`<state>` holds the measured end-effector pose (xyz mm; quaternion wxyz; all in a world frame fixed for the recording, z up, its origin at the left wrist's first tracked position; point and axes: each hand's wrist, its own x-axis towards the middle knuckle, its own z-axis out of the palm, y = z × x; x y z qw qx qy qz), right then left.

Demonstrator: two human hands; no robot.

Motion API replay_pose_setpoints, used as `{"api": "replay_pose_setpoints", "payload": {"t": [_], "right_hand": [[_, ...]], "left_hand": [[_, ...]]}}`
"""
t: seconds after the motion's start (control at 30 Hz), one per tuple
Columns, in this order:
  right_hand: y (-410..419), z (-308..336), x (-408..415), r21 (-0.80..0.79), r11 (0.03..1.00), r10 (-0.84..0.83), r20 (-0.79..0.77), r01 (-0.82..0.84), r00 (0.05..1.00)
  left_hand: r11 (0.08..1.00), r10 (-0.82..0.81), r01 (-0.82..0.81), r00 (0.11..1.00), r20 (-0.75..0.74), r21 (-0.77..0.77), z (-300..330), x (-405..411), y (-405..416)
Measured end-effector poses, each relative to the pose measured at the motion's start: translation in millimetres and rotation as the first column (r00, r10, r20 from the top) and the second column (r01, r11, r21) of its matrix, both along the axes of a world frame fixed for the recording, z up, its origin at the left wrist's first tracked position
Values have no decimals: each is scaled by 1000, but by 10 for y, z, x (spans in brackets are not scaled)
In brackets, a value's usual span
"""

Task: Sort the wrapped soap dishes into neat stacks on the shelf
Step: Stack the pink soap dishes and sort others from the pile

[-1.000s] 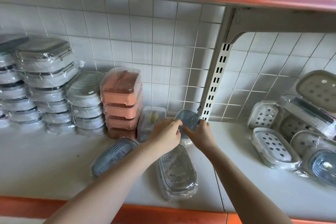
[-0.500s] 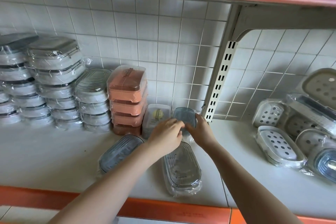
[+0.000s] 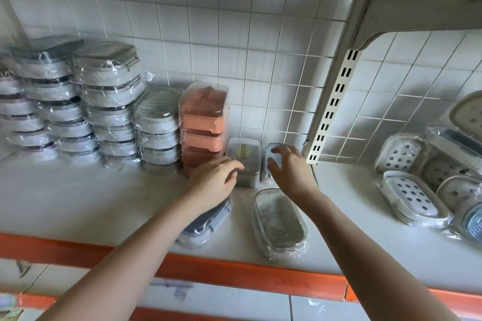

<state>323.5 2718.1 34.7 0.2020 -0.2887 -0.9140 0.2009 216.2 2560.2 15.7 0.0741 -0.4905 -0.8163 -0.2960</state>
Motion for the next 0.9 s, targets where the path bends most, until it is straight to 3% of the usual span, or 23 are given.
{"api": "replay_pose_setpoints", "payload": {"t": [0.33, 0.53, 0.7, 0.9], "right_hand": [[-999, -110, -37, -88, 966, 242, -3, -241, 970], [-1355, -335, 41, -111, 980, 175, 61, -168, 983], [-1576, -538, 107, -215, 964, 156, -24, -157, 987], [-1629, -650, 124, -212, 959, 170, -99, -188, 980]], "left_hand": [[980, 199, -197, 976, 86, -36, -93, -141, -770], [976, 219, -211, 956, 193, -59, -271, -115, -1060], [986, 146, -165, 930, 337, 29, -397, -60, -1158], [983, 117, -167, 888, 445, 76, -396, -51, -1158]]}}
